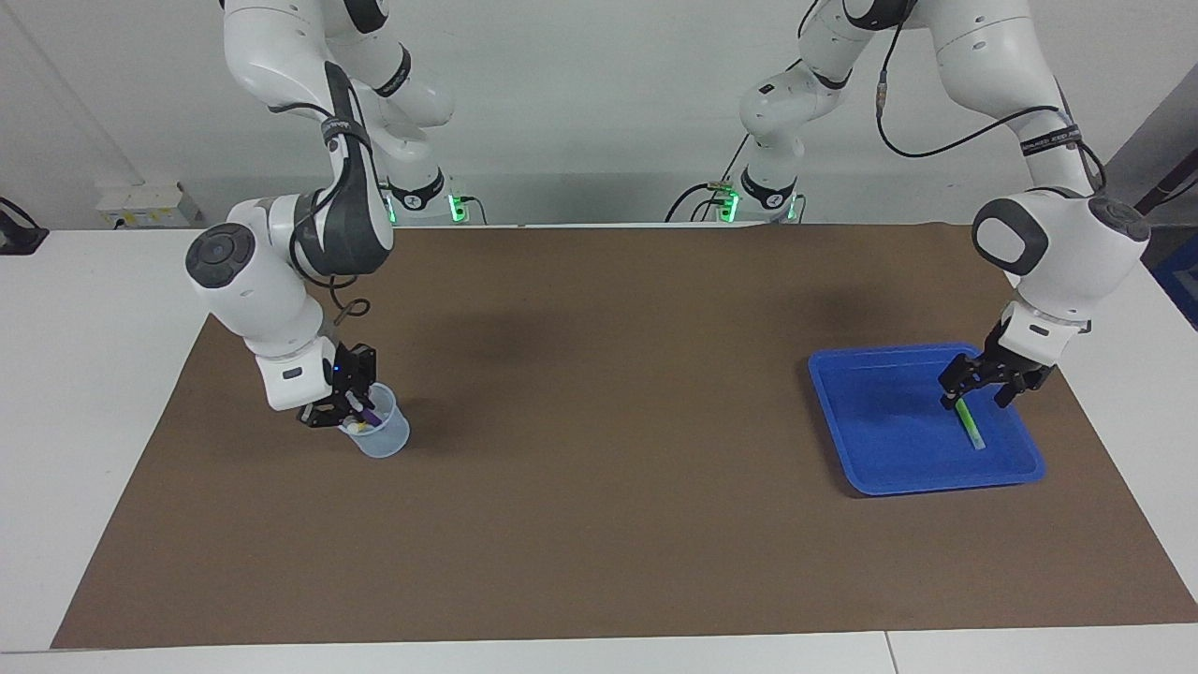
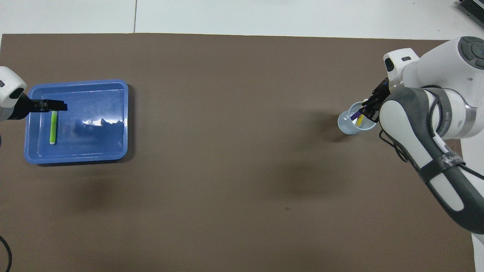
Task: Right arm passes pens to left for tray arrangement
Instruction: 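Lift the purple pen with the right gripper while the left gripper rises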
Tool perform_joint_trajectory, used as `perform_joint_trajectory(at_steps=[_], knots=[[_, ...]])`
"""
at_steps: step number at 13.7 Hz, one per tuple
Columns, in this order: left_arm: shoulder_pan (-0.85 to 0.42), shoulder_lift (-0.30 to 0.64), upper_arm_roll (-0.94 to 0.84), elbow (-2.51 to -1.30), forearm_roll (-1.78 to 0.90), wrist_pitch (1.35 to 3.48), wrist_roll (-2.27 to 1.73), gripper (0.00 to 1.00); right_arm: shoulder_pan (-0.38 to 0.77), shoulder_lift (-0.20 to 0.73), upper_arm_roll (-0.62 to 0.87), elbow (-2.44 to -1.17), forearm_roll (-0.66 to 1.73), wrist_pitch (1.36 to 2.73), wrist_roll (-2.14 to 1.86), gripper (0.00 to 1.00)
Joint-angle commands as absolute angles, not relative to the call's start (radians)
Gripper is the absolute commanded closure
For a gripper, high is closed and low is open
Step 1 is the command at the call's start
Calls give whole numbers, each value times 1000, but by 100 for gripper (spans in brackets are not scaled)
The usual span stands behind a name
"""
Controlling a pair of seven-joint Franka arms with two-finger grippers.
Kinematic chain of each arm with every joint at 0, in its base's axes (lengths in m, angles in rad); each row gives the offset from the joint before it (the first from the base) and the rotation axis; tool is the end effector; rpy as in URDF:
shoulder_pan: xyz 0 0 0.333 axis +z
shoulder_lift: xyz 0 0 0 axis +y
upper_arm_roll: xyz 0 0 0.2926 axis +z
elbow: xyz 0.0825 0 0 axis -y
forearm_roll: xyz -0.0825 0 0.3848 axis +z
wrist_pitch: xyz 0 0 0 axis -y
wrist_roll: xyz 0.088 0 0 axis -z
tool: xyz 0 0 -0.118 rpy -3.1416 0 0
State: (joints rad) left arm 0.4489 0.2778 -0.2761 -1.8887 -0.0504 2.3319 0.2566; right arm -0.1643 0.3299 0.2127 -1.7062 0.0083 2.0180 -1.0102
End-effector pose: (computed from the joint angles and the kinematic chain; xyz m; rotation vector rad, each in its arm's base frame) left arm 0.6200 0.1146 0.3486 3.0533 -0.0543 0.2986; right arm 0.6390 0.0219 0.3690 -2.6601 -1.5305 -0.0392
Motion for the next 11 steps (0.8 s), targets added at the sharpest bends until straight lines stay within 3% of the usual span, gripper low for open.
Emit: perform_joint_trajectory(at_steps=[1,3,11], knots=[[419,242,-268,-1896,-25,2284,267,0,-176,311,224,-1724,-5,1997,-985,82],[403,194,-271,-1897,-25,2252,317,0,-178,296,224,-1720,1,1980,-980,82],[380,175,-281,-1904,-37,2126,295,0,-183,233,222,-1632,52,1824,-897,83]])
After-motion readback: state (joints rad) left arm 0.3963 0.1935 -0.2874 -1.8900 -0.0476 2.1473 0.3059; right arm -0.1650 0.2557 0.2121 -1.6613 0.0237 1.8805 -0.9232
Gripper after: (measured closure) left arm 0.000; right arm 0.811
